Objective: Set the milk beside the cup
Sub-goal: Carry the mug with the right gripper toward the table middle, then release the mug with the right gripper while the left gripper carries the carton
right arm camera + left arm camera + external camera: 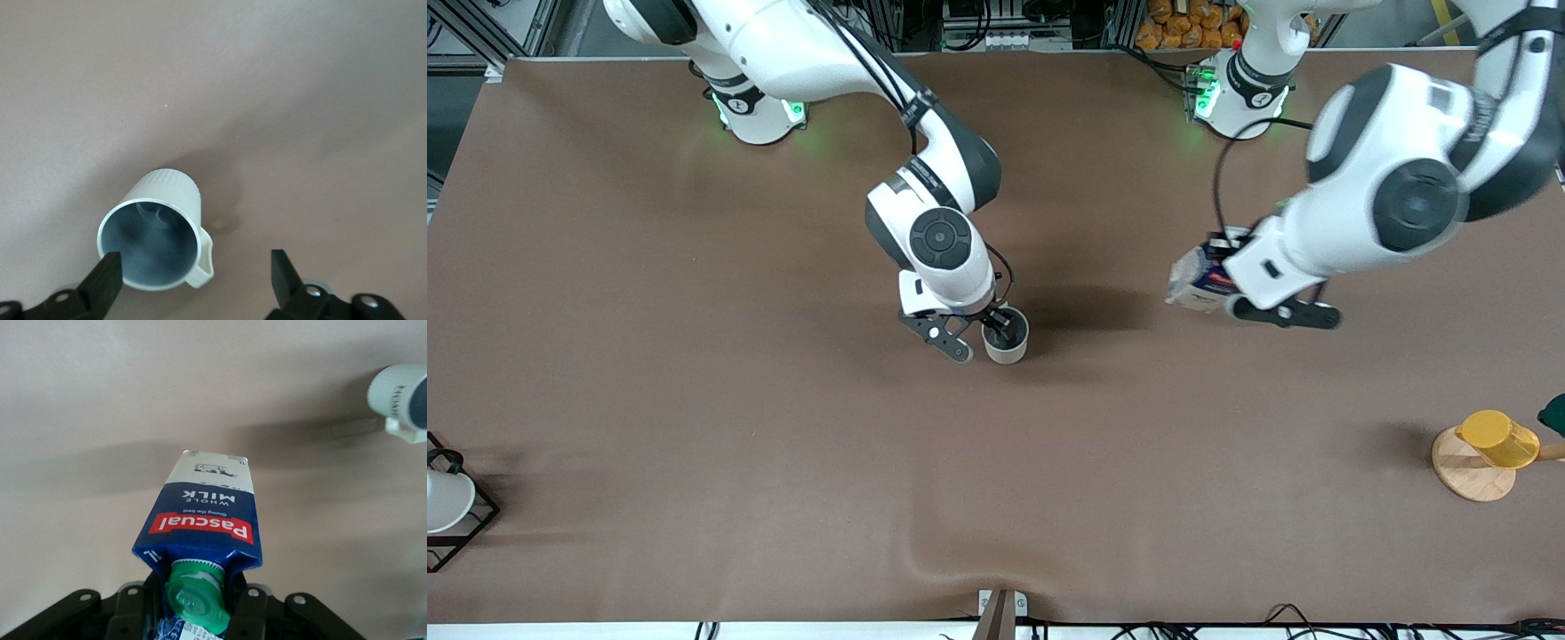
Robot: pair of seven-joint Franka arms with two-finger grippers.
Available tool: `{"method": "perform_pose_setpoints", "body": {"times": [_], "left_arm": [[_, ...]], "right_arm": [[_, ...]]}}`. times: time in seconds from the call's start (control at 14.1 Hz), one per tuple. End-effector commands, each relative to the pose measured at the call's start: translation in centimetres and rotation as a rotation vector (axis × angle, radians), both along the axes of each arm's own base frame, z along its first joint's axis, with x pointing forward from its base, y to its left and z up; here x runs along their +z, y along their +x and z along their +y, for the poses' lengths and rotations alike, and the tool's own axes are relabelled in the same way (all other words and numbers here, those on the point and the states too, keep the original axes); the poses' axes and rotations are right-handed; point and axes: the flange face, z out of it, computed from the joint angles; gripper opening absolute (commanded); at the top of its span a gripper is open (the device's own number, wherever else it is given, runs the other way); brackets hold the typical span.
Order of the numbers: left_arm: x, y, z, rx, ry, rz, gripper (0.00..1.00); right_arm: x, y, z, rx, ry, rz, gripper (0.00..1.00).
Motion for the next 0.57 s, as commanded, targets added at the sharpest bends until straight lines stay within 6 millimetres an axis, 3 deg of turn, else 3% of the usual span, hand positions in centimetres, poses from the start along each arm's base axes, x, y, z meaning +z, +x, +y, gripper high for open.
{"method": "perform_pose_setpoints", "body": {"times": [0.0,0.21,0.5], "left_arm": [[-0.5,-1.5,-5.0,0.055,-0.006,-0.026,0.13],[-3.4,-3.0,-11.1,0.129,0.025,-0.018,0.13],[-5.2,-3.0,-16.2,0.114,0.000,-0.016,0.13]], "right_arm": [[5.6,2.7,-4.1,-0.034,0.028,-0.007,1.00],[9.8,5.5,-11.9,0.151,0.121,0.052,1.00],[12.8,8.1,-20.7,0.215,0.135,0.044,1.00]]}}
